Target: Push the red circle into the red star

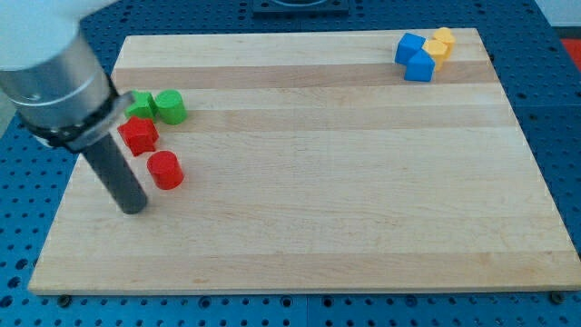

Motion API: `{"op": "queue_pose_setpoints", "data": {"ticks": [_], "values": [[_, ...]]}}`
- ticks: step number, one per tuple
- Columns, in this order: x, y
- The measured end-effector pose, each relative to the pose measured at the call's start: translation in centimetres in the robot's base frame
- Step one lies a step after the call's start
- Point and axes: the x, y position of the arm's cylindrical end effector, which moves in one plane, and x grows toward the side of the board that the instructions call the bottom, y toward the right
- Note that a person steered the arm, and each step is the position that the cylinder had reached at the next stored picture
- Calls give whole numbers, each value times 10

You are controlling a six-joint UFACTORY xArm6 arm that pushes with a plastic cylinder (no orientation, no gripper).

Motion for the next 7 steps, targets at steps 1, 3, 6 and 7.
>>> {"op": "queue_pose_setpoints", "data": {"ticks": [1,3,6,7], "values": [[-4,31],[-38,32],[-36,28],[-38,27]]}}
